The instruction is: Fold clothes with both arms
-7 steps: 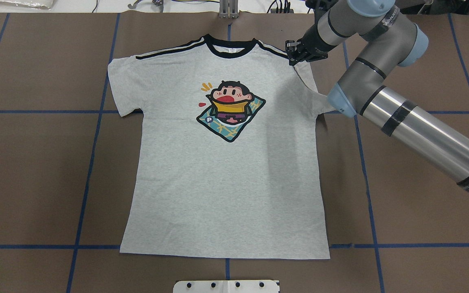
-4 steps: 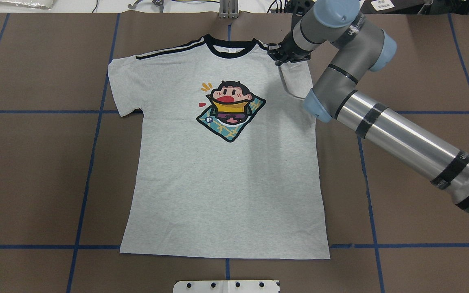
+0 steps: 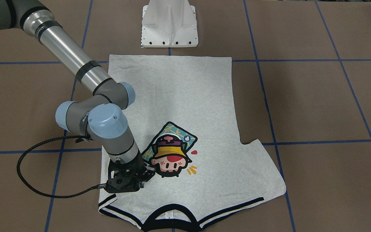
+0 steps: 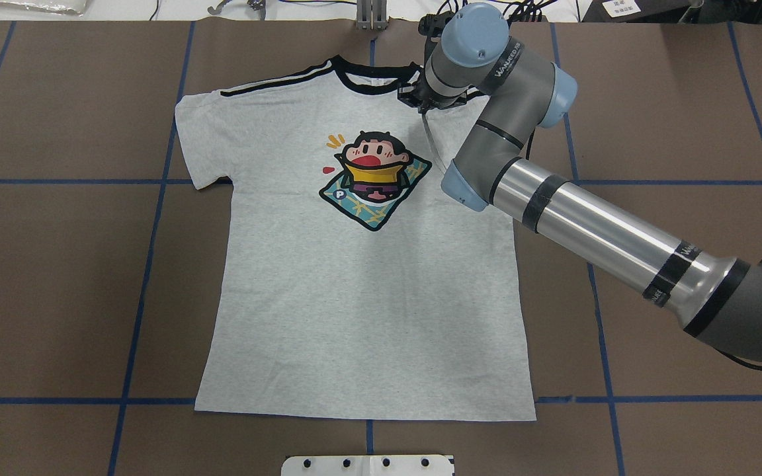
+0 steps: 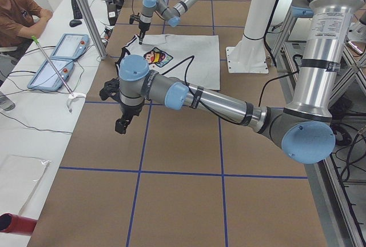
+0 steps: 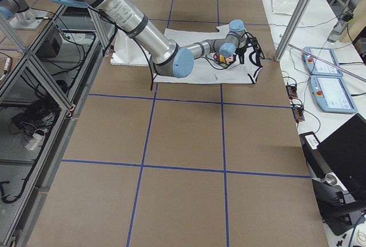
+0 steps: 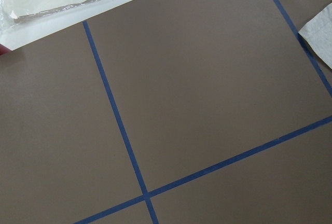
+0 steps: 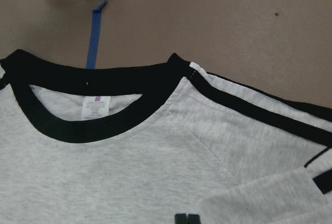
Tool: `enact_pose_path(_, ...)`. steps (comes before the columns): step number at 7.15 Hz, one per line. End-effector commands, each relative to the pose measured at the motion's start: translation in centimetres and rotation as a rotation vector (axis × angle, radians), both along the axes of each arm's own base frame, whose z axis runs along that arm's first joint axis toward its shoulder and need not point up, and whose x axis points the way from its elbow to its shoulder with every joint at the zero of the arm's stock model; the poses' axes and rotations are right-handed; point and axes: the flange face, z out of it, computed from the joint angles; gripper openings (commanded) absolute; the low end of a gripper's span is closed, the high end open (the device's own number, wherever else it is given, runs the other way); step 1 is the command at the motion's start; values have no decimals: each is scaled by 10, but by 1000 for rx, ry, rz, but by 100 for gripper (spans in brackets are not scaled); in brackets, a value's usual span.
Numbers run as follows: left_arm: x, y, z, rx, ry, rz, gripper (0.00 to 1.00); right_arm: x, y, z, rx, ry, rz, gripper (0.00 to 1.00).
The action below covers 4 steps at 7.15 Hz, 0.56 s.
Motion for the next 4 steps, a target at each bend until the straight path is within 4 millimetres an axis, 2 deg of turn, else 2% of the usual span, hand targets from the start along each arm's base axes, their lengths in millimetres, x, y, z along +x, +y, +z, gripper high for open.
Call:
enact_pose_path(1,0,0,2,-4,0,-1,100,-5,2,2,1,9,2,37)
enact_pose_path(2,0,0,2,-6,0,-1,100,-5,2,2,7,11,-2,99)
enact_pose_path(4,2,-7,-2,-4,3,-1,100,-2,2,-2,5,0,-10,100)
